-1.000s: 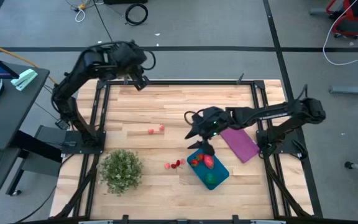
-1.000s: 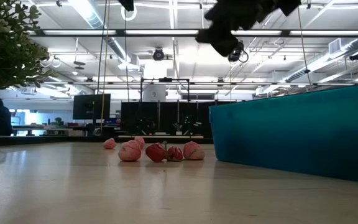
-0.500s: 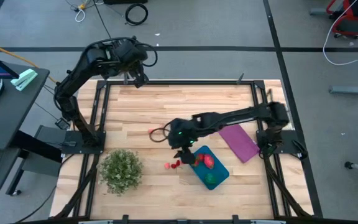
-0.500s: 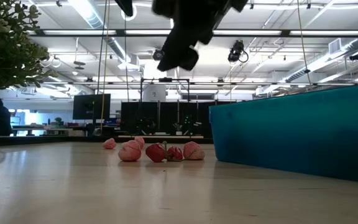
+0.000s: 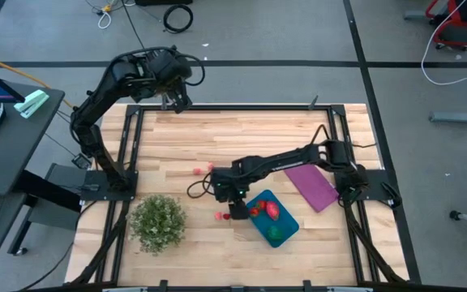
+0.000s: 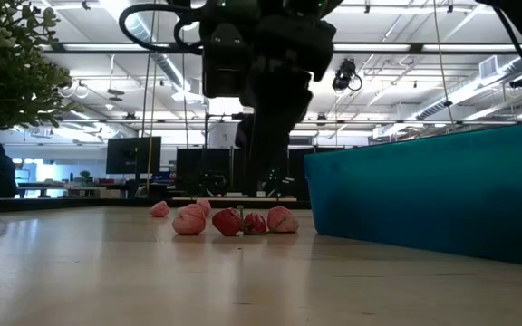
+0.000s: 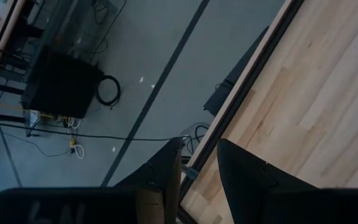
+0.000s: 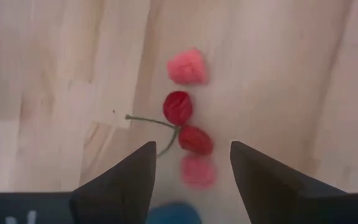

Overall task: Pick and placing Produce into tupperware
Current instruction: Put the pink peach into the blue bin

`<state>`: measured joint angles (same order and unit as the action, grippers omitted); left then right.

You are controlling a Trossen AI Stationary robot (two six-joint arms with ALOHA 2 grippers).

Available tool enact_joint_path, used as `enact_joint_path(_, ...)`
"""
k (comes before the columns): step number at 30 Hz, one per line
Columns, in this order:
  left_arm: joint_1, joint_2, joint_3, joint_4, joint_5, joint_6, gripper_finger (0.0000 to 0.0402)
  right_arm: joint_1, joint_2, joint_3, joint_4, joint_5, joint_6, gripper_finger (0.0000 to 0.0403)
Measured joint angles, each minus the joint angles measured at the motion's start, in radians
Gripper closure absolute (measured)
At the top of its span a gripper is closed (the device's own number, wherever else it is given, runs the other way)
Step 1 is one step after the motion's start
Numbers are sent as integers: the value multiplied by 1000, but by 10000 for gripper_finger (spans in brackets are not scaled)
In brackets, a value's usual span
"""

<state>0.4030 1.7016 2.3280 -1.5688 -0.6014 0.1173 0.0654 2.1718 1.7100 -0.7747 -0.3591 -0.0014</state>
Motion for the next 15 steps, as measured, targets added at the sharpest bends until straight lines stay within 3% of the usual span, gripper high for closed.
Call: enact_joint_path(15,0,0,0,21,0,-1,295,36,12,0,-5,23,-46,188)
